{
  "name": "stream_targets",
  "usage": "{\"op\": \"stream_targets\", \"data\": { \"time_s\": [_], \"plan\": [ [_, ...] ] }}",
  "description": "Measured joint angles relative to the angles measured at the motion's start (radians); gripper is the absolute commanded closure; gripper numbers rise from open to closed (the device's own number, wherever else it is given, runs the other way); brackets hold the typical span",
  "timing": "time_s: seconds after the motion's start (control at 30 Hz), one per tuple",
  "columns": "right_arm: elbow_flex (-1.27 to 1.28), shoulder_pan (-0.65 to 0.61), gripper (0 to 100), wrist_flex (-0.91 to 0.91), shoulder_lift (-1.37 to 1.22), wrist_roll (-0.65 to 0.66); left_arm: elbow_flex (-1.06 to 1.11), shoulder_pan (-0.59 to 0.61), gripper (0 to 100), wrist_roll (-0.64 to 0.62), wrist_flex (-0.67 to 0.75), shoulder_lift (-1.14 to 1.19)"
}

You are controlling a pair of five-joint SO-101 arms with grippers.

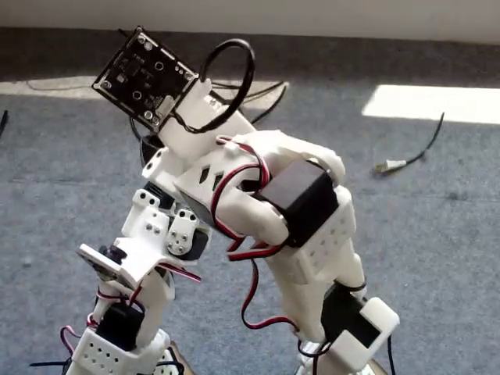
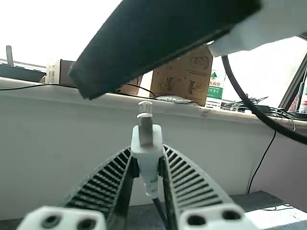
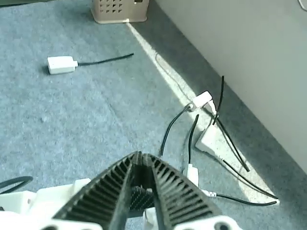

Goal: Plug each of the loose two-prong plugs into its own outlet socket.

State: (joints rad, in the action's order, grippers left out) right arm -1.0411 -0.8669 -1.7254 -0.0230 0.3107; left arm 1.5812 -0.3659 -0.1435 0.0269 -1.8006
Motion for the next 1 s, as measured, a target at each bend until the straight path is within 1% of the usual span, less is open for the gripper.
{"op": "stream_targets", "data": {
  "time_s": [0.23,0.4,0.57,0.67,0.77,1.0],
  "plan": [
    [0.15,-0.002,99.1,0.0,0.084,0.0,-0.003,-0.006,99,0.0,0.0,0.0],
    [0.233,0.025,99.1,0.0,0.121,0.115,-0.006,-0.009,99,0.0,0.0,0.002],
    [0.255,0.115,99.1,0.011,0.126,0.207,-0.015,-0.011,99,0.0,-0.003,0.005],
    [0.311,0.204,99.1,0.058,0.127,0.238,-0.017,-0.011,99,0.0,-0.005,0.005],
    [0.394,0.258,99.1,0.126,0.143,0.261,-0.015,-0.011,99,0.0,-0.005,0.006],
    [0.631,0.288,99.1,0.292,0.152,0.269,-0.014,-0.012,99,-0.003,-0.006,0.008]
  ]
}}
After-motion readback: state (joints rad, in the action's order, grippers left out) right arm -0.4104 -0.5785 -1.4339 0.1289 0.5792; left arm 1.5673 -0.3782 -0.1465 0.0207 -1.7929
